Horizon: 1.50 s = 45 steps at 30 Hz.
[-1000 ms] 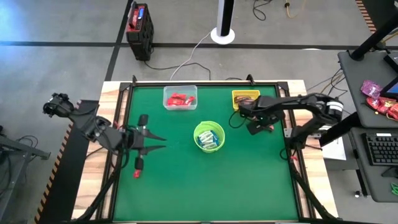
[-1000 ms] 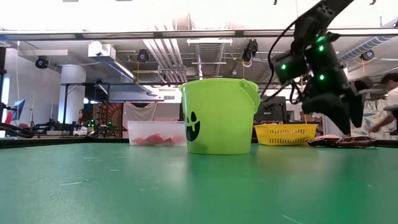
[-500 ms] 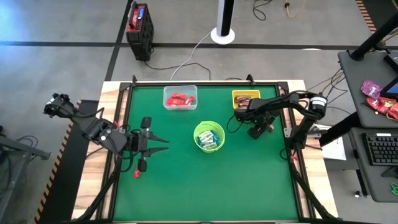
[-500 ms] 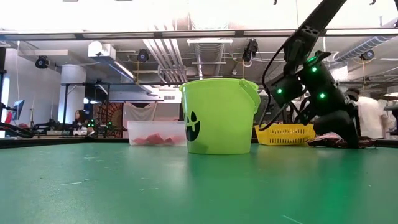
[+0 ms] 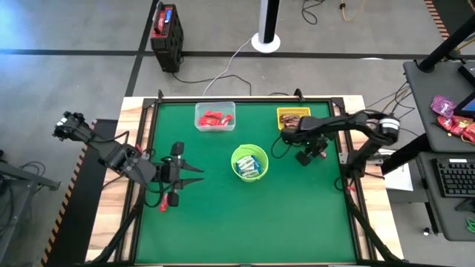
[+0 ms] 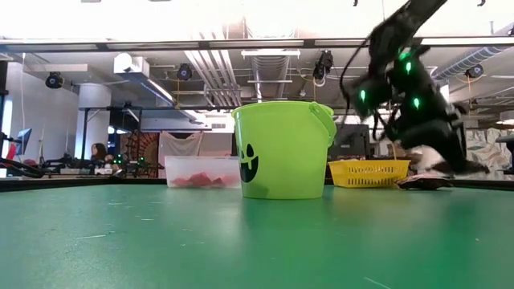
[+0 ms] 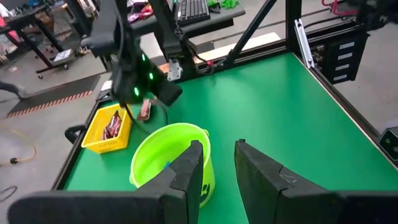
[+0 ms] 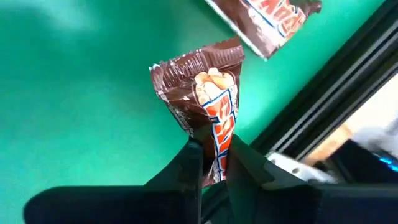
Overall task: Sort candy by brand, put in halloween buckets
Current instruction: Put the brown chocolate into the yellow bin, then put the red chocolate into the transparent bin
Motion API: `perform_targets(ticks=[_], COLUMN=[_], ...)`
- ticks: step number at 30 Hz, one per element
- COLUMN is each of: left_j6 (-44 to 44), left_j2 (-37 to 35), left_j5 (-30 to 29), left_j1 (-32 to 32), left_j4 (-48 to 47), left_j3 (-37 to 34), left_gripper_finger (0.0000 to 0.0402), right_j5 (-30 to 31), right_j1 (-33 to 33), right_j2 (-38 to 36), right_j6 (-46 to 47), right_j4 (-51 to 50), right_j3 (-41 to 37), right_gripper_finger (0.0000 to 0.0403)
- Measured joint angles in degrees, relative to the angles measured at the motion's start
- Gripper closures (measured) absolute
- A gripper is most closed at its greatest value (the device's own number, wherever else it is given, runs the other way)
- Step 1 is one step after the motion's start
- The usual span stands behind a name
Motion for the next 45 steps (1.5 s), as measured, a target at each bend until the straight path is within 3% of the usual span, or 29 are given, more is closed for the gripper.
perform_targets(ticks=[5, 10, 12, 17, 21, 25, 30, 38, 45], left_j6=[-2.98, -8.2, -12.4, -31.89, -49.25, -59.05, -60.71, -64.05, -73.41], left_j2=[0.88, 1.9, 1.98, 1.93, 1.91, 2.63, 3.77, 6.7, 13.26], left_j5=[0.02, 0.04, 0.08, 1.49, 5.71, 10.98, 13.59, 15.42, 21.78], left_j1=[0.0, 0.0, 0.0, -0.09, -0.13, -0.21, -0.22, -0.22, -1.04], left_j4=[-1.41, -2.15, -3.38, -15.12, -26.26, -32.92, -33.86, -35.56, -38.33], left_j3=[0.0, 0.0, 0.0, 1.33, 1.6, 1.6, 1.57, 1.55, 1.51], left_gripper_finger=[0.0326, 0.0326, 0.0326, 0.0326, 0.0326, 0.0326, 0.0326, 0.0326, 0.0326], right_j5=[-0.81, 12.37, 16.49, 19.13, 19.55, 18.95, 14.4, 14.22, 10.96], right_j1=[3.25, 3.63, 2.67, -1.54, -5.2, -7.97, -9.82, -10.58, -7.36], right_j2=[-8.18, -14.94, -16.52, -15.74, -12.32, -8.88, -6.57, -7.4, -10.48], right_j6=[2.71, 0.07, -3.74, -10.91, -13.32, -12.87, -12.62, -9.76, -8.82], right_j4=[0.63, 16.21, 24.17, 37.8, 39.09, 39.01, 39.01, 36.74, 36.51], right_j3=[4.57, 7.4, 7.29, 6.63, 6.5, 6.5, 7.0, 7.19, 7.17], right_gripper_finger=[0.0357, 0.0363, 0.0363, 0.0357, 0.0355, 0.0353, 0.0319, 0.0235, 0.0207])
